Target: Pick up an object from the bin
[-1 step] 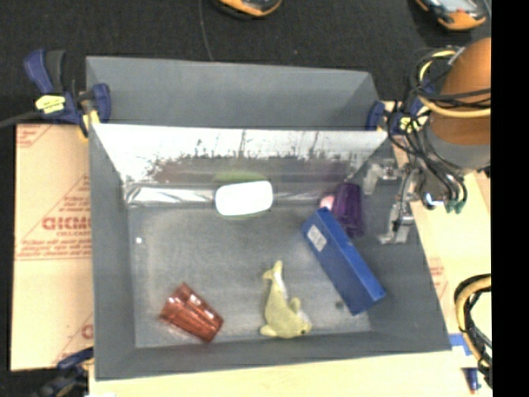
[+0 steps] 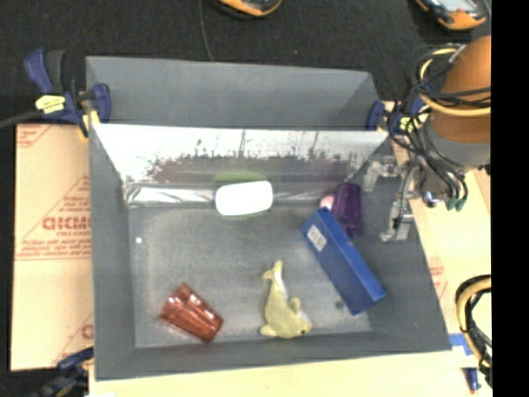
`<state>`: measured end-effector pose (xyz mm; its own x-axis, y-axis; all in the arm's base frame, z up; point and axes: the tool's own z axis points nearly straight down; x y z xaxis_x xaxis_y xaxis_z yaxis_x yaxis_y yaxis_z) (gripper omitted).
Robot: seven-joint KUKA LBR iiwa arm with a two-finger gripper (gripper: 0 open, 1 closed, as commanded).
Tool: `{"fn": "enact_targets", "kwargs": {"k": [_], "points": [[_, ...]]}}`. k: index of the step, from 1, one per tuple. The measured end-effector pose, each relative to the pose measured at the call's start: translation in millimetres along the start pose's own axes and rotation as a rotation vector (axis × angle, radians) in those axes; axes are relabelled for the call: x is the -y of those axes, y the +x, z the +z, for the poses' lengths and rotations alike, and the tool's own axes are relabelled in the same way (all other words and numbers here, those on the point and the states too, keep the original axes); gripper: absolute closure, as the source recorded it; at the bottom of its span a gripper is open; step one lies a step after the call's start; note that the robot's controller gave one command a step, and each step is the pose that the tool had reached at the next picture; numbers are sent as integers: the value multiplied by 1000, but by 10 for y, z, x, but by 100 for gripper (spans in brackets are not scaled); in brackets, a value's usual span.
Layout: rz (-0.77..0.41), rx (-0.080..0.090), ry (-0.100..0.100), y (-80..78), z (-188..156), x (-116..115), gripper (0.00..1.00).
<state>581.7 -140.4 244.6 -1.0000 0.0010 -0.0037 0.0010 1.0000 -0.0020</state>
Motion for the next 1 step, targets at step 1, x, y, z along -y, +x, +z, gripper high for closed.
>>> {"fn": "enact_targets", "kwargs": {"k": [1], "points": [[83,2,-1,364,443,-657,0]]}}
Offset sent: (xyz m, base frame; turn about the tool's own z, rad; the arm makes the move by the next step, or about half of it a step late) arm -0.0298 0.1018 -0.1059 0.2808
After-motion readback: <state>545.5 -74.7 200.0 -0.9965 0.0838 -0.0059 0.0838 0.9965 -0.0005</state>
